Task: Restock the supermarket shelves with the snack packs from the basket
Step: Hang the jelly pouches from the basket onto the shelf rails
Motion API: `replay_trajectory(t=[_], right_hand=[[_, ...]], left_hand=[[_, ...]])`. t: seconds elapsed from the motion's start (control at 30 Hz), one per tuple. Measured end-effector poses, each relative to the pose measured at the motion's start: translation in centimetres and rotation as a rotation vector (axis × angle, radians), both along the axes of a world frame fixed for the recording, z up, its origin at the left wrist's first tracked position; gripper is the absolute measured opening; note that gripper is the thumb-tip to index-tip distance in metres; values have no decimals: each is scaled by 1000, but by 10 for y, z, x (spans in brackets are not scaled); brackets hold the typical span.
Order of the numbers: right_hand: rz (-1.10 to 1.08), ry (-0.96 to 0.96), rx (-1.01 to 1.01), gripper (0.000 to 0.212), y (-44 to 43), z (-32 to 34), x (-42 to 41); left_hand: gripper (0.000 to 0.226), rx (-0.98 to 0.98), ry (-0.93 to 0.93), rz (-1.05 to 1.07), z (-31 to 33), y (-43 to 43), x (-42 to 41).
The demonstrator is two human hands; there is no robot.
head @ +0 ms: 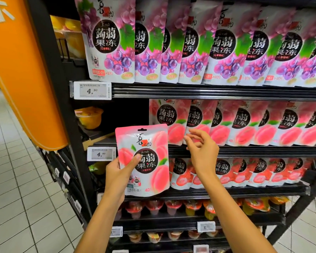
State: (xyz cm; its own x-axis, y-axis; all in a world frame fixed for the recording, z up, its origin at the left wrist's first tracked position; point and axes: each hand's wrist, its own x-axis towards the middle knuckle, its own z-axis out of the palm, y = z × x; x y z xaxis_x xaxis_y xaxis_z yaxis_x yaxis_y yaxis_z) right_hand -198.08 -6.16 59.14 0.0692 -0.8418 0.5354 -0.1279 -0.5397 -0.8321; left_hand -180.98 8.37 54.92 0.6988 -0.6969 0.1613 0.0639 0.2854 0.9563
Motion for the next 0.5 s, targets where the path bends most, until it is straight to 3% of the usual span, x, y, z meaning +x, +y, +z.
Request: replay_trajectory(t=[0.07,0.23,0.4,0.5], right_hand=[[88,7,-40,20,9,1,-5],[641,186,170,34,31,-5,0],[551,-34,217,34,29,-2,11],[508,-108,248,37,21,6,17]], left_hand=[[40,-7,-3,-6,3,-3,0],[32,-40,-24,-33,16,-11,-1],[37,-49,-155,-56,35,-16,-5],[55,-74,-307,22,40,-13,-4]])
